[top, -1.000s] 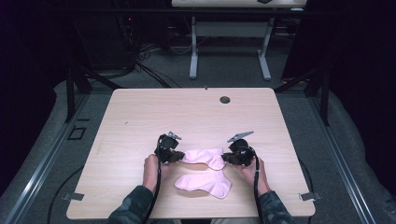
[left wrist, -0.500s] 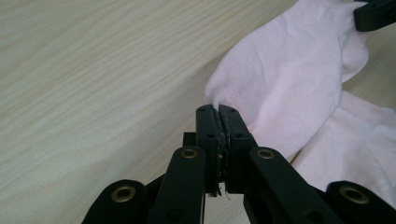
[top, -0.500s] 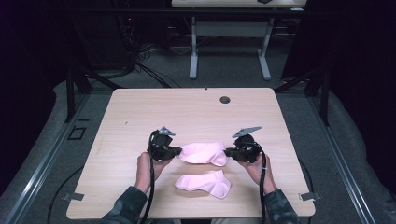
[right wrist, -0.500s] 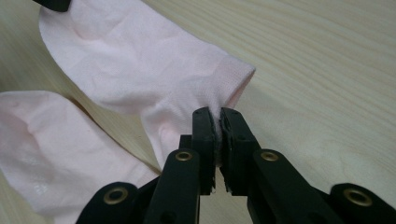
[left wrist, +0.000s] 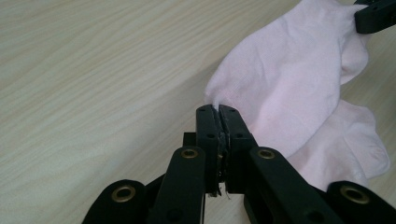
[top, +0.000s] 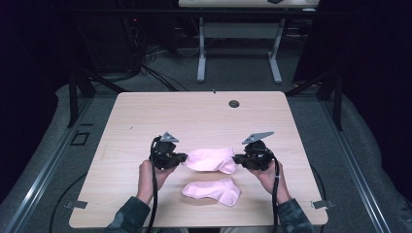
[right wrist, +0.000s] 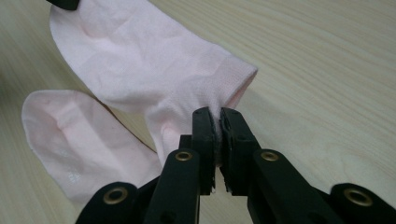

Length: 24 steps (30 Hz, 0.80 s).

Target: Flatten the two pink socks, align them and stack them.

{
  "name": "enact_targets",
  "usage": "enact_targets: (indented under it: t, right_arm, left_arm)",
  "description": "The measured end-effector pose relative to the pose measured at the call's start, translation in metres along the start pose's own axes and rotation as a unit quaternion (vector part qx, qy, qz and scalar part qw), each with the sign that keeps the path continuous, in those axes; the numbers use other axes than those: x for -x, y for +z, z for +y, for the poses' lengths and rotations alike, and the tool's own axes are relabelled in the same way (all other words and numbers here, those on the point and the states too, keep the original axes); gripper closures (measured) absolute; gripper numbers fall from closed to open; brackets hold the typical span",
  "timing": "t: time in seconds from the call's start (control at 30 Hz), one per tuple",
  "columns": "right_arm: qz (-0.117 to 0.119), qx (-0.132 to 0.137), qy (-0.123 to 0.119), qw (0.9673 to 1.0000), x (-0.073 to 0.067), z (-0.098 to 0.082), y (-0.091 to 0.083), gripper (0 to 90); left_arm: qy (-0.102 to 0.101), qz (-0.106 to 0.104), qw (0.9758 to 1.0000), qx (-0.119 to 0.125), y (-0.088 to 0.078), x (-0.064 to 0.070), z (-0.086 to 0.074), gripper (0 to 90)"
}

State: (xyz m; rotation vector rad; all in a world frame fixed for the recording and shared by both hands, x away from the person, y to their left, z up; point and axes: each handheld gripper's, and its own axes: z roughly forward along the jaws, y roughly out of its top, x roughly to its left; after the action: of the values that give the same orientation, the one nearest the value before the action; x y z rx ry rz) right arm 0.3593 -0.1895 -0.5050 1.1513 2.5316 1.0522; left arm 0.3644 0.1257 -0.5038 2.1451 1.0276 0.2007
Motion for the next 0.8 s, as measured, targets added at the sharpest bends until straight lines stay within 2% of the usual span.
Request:
enact_targets:
  t: [0.3,0.57,0.8]
  right_arm:
    - [0.006,0.008,-0.006,0.9999,-0.013,-0.003,-0.018,84.9]
    - [0.015,0.003,-0.012,0.9998,-0.024,-0.011,-0.032,84.9]
    - [0.024,-0.012,-0.018,0.9995,-0.035,-0.021,-0.040,84.8]
  left_arm:
    - [0.001,-0.012,0.9999,0.003,-0.013,0.007,-0.006,87.8]
    - [-0.003,-0.032,0.9995,0.005,-0.023,0.015,-0.015,87.7]
    - [-0.005,-0.044,0.9990,-0.006,-0.029,0.025,-0.028,87.7]
